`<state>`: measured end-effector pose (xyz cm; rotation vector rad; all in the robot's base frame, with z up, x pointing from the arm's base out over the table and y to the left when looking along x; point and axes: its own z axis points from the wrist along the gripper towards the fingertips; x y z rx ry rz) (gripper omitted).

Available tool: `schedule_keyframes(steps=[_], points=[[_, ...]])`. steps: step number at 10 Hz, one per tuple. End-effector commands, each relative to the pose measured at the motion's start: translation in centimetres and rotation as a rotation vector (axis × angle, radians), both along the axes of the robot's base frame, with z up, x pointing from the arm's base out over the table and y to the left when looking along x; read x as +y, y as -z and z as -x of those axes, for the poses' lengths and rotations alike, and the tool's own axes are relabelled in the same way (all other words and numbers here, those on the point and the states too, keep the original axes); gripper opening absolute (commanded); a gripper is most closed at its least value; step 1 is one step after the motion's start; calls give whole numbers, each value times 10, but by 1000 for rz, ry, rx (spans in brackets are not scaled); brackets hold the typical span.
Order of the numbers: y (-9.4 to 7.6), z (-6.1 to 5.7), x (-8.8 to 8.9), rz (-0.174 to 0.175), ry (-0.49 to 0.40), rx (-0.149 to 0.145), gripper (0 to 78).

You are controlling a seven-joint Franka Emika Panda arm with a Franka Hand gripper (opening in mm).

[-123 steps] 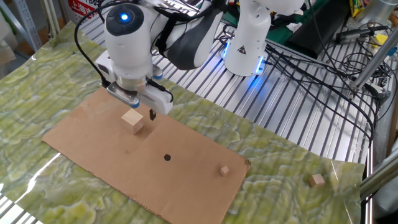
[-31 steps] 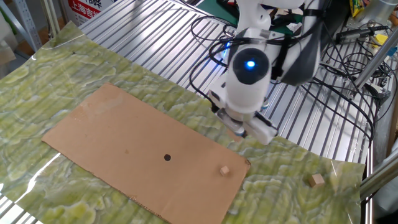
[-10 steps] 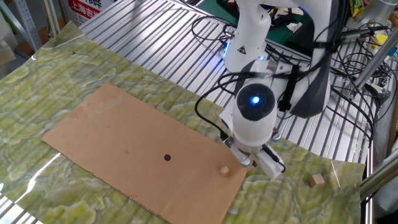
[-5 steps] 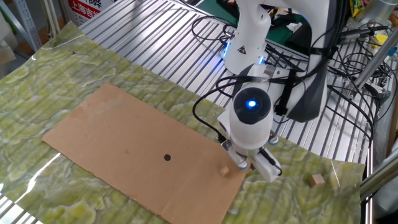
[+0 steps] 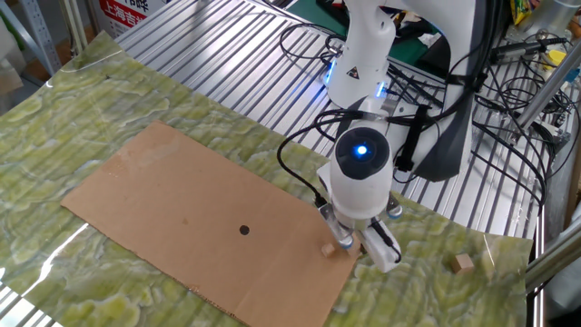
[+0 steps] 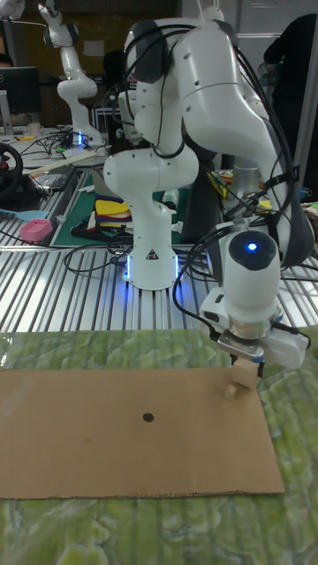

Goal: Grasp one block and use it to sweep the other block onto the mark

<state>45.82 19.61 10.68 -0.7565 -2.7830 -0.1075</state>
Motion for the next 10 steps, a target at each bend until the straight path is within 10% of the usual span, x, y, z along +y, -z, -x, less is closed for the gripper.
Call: schedule_keyframes(steps=[1, 10], points=[[-5, -10, -9, 17, 168, -20, 11], [2, -19, -20, 30, 311, -69, 11]])
